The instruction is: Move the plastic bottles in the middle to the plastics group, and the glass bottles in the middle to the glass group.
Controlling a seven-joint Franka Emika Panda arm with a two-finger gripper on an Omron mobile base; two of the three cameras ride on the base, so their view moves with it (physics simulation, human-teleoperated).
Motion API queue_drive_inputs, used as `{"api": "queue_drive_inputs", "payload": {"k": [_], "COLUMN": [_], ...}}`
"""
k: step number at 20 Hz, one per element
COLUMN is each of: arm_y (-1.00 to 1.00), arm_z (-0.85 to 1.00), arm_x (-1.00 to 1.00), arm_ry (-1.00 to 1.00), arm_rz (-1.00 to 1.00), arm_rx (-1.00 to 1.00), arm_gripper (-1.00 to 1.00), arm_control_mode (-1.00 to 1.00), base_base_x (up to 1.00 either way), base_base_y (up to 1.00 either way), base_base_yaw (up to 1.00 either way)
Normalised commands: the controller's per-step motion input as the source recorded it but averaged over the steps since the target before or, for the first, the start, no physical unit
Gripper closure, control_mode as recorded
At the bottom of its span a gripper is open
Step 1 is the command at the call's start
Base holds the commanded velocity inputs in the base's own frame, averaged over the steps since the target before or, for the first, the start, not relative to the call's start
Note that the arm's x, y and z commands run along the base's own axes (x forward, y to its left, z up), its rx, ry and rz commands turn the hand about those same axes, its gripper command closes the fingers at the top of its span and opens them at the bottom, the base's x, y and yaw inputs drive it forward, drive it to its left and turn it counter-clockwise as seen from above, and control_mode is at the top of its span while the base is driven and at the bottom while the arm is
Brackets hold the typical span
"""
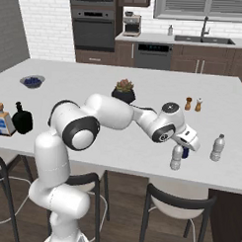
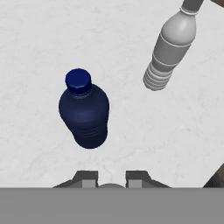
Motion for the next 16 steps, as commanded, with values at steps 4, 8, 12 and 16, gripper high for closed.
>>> {"api": "queue_drive_inputs", "payload": {"k": [4, 8, 12, 16], "arm_y": [-0.02, -0.09, -0.21, -0.15], "arm_z": [-0.04, 0.01, 0.01, 0.0], "arm_x": [0.18, 0.23, 0.13, 0.01], "arm_ry": [0.0, 0.0, 0.0, 0.0], "arm_rz": [0.0, 0.0, 0.0, 0.0], "arm_rx": [0.01, 0.03, 0.05, 0.02], "arm_gripper": [1.0, 1.0, 1.0, 1.0], "arm_control_mode": [-1.0, -1.0, -1.0, -1.0], "base_base_x": [0.0, 0.0, 0.0, 0.0], "base_base_y": [0.0, 0.0, 0.0, 0.0], "base_base_yaw": [0.0, 0.0, 0.0, 0.0]}}
